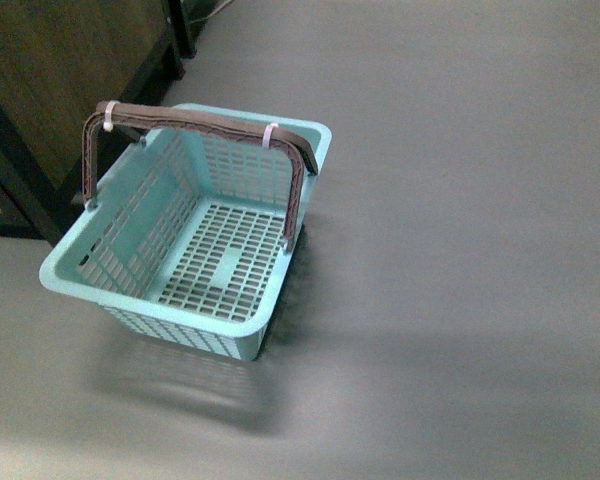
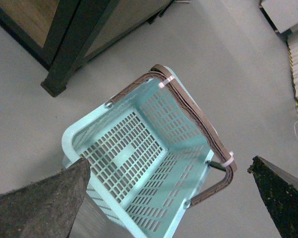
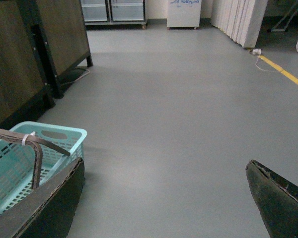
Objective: Pick lemon and mango into basket
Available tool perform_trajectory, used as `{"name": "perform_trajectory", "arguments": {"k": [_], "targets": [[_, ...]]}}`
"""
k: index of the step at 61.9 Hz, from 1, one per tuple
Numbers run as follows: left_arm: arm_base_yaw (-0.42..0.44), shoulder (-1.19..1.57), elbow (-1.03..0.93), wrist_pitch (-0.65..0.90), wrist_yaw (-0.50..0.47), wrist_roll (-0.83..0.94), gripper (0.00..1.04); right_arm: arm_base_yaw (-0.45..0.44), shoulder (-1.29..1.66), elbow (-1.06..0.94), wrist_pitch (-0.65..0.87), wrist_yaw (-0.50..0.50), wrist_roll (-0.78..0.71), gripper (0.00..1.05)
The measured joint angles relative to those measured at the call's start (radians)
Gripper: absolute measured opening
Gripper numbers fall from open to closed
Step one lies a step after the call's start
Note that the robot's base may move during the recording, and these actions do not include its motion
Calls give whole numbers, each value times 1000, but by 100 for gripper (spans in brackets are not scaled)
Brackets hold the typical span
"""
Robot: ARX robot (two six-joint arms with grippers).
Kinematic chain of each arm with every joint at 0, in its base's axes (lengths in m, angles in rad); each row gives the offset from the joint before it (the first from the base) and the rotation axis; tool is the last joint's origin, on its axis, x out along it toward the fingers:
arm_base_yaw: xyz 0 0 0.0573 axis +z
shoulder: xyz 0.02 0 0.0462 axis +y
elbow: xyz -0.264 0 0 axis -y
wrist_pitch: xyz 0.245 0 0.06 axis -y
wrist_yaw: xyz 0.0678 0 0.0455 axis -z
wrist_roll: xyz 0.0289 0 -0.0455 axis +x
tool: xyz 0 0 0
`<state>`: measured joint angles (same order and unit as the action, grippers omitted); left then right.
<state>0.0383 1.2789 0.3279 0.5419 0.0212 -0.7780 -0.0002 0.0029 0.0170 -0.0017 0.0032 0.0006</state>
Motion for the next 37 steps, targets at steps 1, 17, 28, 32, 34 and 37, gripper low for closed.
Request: {"name": "perform_trajectory", "arguments": {"k": [1,17,28,32,34,37], "targets": [[-4,46,20,17,1,-30,98,0,0,0,0,0,0,96],[-76,563,367,95,-17,-304,98,0,0,0,0,0,0,96],[-150,781,588,19,-21,-380,98,0,0,0,0,0,0,96],[-171,838,661,-8,-23,-397,98,0,0,0,0,0,0,96],[-183,875,709,-23,-24,-408,98,0,0,0,0,0,0,96],[-193,911,759,-38,-24,-421,98,0,0,0,0,0,0,96]]}}
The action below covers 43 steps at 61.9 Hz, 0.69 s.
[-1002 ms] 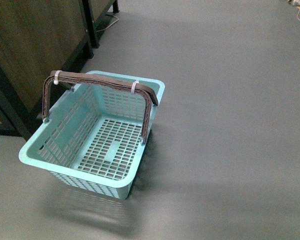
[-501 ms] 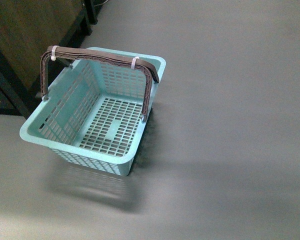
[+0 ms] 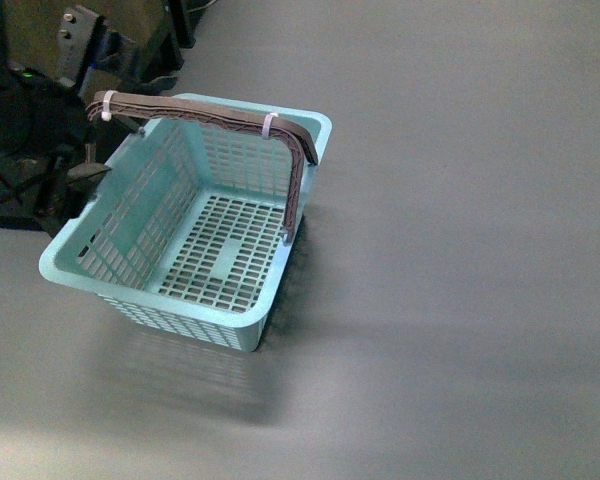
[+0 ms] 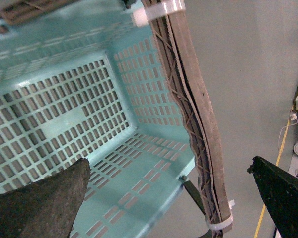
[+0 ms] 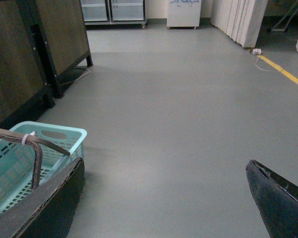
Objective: Pick lemon and mango into basket
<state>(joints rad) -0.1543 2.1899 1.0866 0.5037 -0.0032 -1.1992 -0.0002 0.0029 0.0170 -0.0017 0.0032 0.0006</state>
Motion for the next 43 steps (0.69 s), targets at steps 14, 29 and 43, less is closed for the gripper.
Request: {"name": "perform_trajectory", "arguments": {"k": [14,29,43], "targets": [[-34,196,299,-105,-9,-57,98,0,0,0,0,0,0,96],[-61,330,532,-185,-4,-92,98,0,0,0,0,0,0,96],[-60,397,655,-237,-8,-102,77,0,0,0,0,0,0,96]]}}
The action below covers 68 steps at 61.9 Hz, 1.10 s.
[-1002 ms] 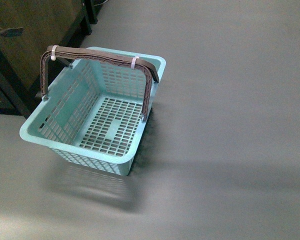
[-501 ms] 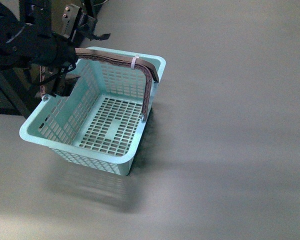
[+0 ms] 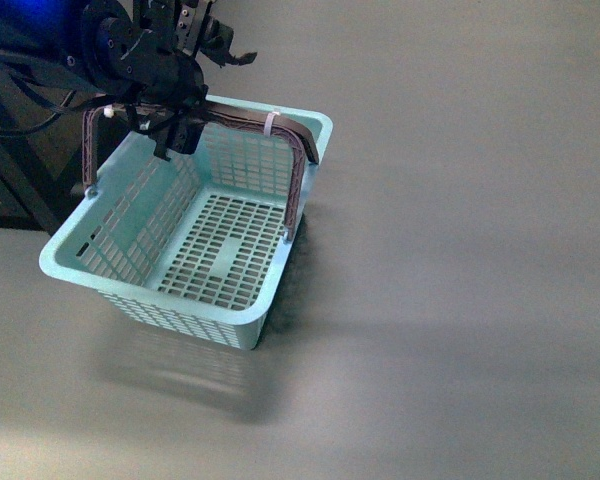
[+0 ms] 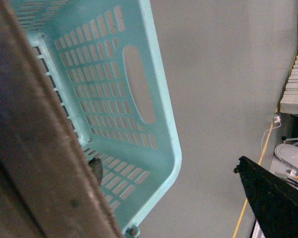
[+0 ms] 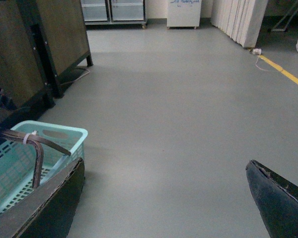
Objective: Pick lemon and mango into basket
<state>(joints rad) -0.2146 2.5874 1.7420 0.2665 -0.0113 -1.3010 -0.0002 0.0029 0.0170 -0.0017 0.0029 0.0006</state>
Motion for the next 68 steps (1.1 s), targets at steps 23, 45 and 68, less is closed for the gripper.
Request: {"name": "perform_trajectory", "arguments": {"k": [23,45,68], "targets": [[5,-35,-89,18,-12,-97,15,0,0,0,0,0,0,96],[6,-538,-562,163,6,-174,15,0,0,0,0,0,0,96],[29,-1046,-875,119,37,-254,15,0,0,0,0,0,0,96]]}}
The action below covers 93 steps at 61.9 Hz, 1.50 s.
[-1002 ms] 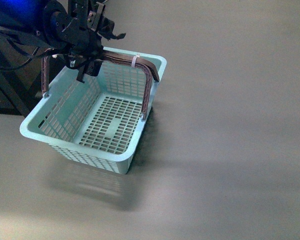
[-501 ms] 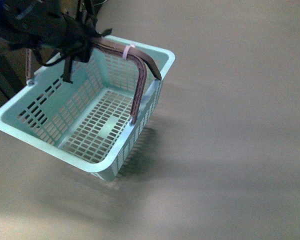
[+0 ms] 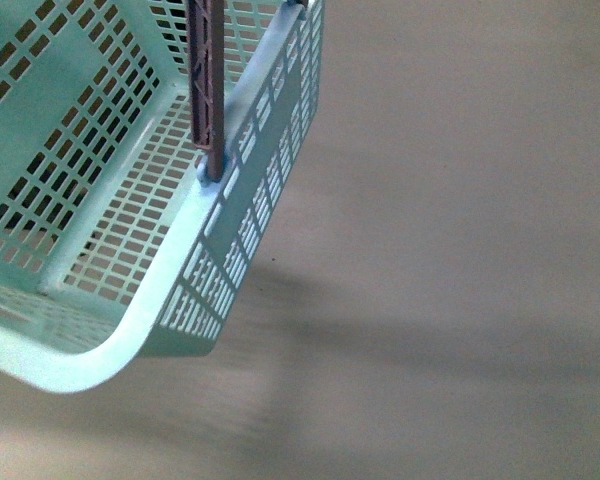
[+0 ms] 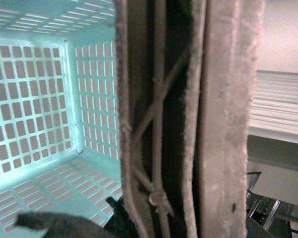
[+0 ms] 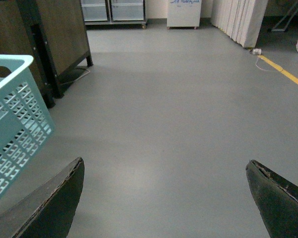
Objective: Pick lemon and mango into basket
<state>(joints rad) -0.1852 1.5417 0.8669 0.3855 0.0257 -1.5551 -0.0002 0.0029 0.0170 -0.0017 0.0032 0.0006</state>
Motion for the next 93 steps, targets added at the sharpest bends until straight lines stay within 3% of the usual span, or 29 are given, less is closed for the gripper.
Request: {"name": "perform_trajectory", "arguments": {"k": [19,93], "targets": [[-43,-230,-56,-95,-21,33,15,0,0,0,0,0,0,96],[-43,-228,-67,-100,-26,47,15,0,0,0,0,-1,0,96]]}}
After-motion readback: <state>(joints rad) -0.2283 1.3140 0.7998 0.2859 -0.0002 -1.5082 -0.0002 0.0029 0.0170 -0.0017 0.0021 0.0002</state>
